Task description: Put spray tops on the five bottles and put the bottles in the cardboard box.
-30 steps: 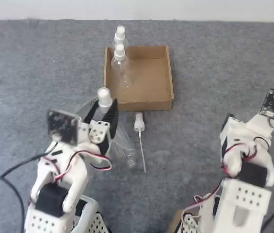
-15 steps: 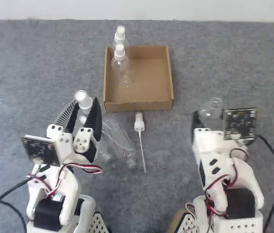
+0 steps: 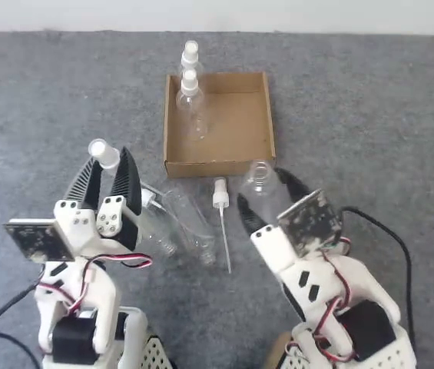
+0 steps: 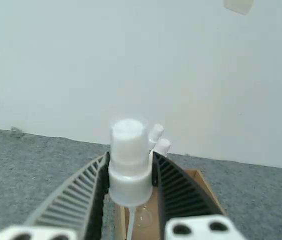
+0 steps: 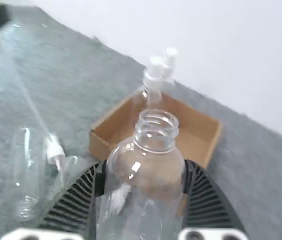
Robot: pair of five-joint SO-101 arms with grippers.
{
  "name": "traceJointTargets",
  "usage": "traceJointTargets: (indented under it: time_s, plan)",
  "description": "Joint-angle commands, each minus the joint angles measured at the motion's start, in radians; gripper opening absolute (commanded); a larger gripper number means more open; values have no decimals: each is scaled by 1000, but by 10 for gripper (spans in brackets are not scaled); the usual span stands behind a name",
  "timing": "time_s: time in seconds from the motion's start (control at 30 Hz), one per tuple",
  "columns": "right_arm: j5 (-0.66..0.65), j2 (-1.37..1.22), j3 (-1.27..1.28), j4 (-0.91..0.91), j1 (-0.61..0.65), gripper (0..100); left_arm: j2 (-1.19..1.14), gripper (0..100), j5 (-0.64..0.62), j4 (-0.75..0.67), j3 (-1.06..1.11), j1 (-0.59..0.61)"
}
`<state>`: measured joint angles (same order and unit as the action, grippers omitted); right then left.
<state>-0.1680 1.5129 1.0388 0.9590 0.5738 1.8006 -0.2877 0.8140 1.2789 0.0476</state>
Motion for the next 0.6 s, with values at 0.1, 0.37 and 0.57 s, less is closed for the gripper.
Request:
traceJointTargets:
  time_s: [0.1,0.37,0.57]
  plan:
    - [-40,10,2,-81,151,69,20,11,-14,-32,-5,8]
    - [-37,39,203,-202,157,69,20,11,-15,-98,-7,8]
    - [-37,183,302,-220,157,69,20,11,-54,-118,-7,14]
